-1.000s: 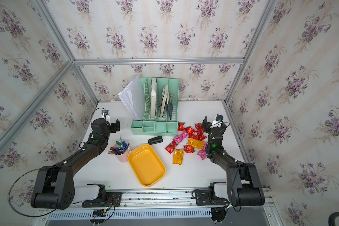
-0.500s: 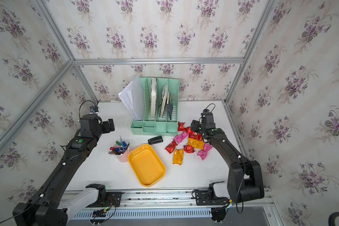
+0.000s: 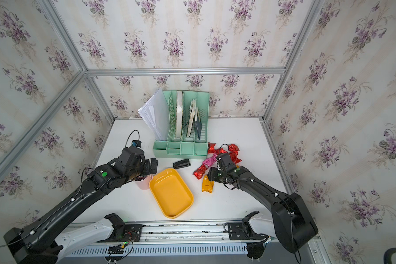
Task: Put the tea bags into the storage box
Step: Pick up the tea bag from the center of the board.
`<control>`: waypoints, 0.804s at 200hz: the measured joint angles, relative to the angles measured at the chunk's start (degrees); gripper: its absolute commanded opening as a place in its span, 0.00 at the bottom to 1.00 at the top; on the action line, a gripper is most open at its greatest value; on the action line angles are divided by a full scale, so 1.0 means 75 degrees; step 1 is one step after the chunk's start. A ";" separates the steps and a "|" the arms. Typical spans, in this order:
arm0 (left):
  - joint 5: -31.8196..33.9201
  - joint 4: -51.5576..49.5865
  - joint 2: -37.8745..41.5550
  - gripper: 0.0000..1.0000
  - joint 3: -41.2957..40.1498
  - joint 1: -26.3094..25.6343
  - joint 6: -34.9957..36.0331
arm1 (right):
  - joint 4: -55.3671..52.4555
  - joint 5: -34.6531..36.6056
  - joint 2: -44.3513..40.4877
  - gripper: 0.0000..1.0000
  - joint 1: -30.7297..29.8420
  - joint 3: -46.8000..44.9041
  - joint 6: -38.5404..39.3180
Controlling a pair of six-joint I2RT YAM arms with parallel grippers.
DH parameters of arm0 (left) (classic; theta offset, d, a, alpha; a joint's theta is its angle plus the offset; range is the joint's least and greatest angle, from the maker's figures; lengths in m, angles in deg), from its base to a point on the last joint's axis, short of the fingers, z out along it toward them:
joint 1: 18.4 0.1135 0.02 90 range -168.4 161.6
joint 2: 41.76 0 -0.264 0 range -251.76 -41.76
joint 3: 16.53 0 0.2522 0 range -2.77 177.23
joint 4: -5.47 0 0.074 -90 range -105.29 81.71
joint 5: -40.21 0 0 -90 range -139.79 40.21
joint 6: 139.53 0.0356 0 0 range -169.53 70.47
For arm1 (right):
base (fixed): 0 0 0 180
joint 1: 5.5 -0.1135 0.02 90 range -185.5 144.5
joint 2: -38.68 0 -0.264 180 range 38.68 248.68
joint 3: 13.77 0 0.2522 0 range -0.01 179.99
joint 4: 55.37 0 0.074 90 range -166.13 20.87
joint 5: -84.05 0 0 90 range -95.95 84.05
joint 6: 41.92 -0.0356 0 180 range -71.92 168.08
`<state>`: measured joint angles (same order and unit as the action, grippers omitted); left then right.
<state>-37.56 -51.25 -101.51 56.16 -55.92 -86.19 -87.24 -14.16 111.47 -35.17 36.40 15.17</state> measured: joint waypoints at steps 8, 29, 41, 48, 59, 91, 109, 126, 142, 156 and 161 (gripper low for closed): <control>0.0017 -0.0023 -0.0178 0.99 0.0175 -0.0152 -0.0050 | 0.0108 -0.0009 0.0125 0.59 -0.0012 -0.0047 -0.0017; 0.0140 -0.0029 -0.0498 0.99 0.0560 -0.0321 -0.0160 | 0.0449 -0.0012 0.0533 0.55 -0.0029 -0.0079 -0.0082; 0.0181 0.0003 -0.0551 0.99 0.0641 -0.0353 -0.0163 | 0.0656 -0.0015 0.0796 0.52 -0.0038 -0.0076 -0.0152; 0.0204 0.0026 -0.0554 0.99 0.0653 -0.0361 -0.0172 | 0.0772 -0.0026 0.0947 0.50 -0.0044 -0.0064 -0.0178; 0.0245 0.0050 -0.0545 0.99 0.0653 -0.0376 -0.0189 | 0.0950 -0.0111 0.1148 0.45 -0.0061 -0.0017 -0.0184; 0.0385 0.0050 -0.0458 0.99 0.0621 -0.0388 -0.0254 | 0.1236 -0.0157 0.1518 0.23 -0.0090 0.0085 -0.0187; 0.0507 0.0044 -0.0338 0.99 0.0507 -0.0388 -0.0332 | 0.1233 -0.0122 0.1498 0.11 -0.0090 0.0099 -0.0181; 0.0606 0.0038 -0.0230 0.99 0.0373 -0.0382 -0.0481 | 0.1166 -0.0102 0.1413 0.08 -0.0093 0.0195 -0.0143; 0.0685 0.0032 -0.0181 0.99 0.0297 -0.0382 -0.0624 | 0.0877 -0.0020 0.1285 0.05 -0.0099 0.0353 -0.0009; 0.0746 0.0020 -0.0160 0.99 0.0268 -0.0382 -0.0781 | 0.0577 0.0006 0.1023 0.01 -0.0096 0.0530 0.0073; 0.0772 0.0012 -0.0160 0.99 0.0265 -0.0382 -0.0825 | 0.0507 0.0009 0.0903 0.00 -0.0090 0.0577 0.0111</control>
<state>-31.76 -51.16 -102.71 58.15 -58.78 -92.38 -83.43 -14.09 118.25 -35.85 40.72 16.00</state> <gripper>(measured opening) 0.988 0.087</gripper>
